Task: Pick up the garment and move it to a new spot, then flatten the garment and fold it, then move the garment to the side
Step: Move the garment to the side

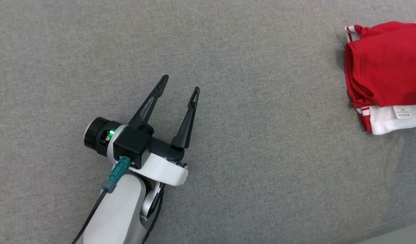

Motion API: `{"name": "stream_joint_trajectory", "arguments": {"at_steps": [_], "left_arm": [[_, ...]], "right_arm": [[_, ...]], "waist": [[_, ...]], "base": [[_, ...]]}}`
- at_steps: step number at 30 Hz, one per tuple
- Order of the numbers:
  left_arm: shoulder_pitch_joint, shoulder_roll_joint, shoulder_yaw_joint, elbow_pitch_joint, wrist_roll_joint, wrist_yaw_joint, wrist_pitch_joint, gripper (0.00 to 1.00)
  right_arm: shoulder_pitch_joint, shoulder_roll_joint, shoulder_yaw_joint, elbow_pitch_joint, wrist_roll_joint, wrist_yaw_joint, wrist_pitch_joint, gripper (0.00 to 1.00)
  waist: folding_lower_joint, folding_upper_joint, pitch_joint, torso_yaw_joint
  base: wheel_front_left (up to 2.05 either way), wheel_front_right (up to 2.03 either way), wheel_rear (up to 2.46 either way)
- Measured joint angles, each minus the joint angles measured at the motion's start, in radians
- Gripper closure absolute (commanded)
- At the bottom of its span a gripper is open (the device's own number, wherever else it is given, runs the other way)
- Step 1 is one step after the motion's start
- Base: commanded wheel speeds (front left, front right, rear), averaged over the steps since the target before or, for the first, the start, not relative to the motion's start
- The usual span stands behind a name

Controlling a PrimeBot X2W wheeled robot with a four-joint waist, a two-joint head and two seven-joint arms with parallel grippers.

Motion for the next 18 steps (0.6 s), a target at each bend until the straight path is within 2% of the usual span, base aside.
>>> {"name": "stream_joint_trajectory", "arguments": {"at_steps": [8, 10, 12, 18], "left_arm": [[0.049, -0.001, 0.013, -0.030, -0.068, 0.042, 0.000, 0.00], [0.064, 0.001, 0.024, -0.036, -0.078, 0.052, 0.000, 0.00], [0.082, 0.000, 0.034, -0.042, -0.089, 0.058, 0.000, 0.00], [0.120, 0.000, 0.060, -0.044, -0.091, 0.057, 0.000, 0.00]], "right_arm": [[0.032, 0.040, -0.008, -0.158, 0.024, 0.000, 0.000, 0.00], [0.056, 0.085, -0.041, -0.195, 0.096, 0.000, 0.000, 0.00], [0.095, 0.120, -0.027, -0.230, 0.169, 0.000, 0.000, 0.00], [0.174, 0.147, 0.007, -0.320, 0.223, 0.000, 0.000, 0.00]], "waist": [[0.0000, 0.0000, -0.105, 0.059], [0.0000, 0.0000, -0.133, 0.081], [0.0000, 0.0000, -0.162, 0.103], [-0.0001, 0.0000, -0.238, 0.178]], "base": [[0.00, 0.00, 0.00], [0.00, 0.00, 0.00], [0.00, 0.00, 0.00], [0.00, 0.00, 0.00]]}}
